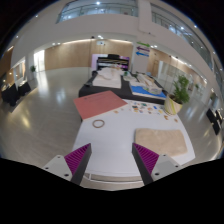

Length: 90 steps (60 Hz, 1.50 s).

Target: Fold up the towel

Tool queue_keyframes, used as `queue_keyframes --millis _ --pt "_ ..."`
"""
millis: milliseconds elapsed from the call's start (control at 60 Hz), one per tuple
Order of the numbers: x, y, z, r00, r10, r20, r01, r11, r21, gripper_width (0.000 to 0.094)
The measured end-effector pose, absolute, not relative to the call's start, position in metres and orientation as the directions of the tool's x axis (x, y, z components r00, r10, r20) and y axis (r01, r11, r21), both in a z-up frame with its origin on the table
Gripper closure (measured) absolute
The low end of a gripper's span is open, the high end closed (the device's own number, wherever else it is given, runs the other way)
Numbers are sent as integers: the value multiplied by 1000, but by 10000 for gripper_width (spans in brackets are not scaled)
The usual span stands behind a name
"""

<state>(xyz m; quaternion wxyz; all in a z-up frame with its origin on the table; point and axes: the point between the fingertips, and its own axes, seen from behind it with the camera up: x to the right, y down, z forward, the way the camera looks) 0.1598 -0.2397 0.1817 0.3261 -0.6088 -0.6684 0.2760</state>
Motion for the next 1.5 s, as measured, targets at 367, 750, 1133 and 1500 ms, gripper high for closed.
queue_keyframes --millis 367,750,1133,1500 --pt "113 -115 95 91 987 130 655 39 -755 82" --pt "19 -77 -16 73 991 114 680 34 -733 405" --pt "17 14 86 127 987 102 652 -6 -758 925" --pt "56 244 52 242 955 172 711 -54 -702 859"
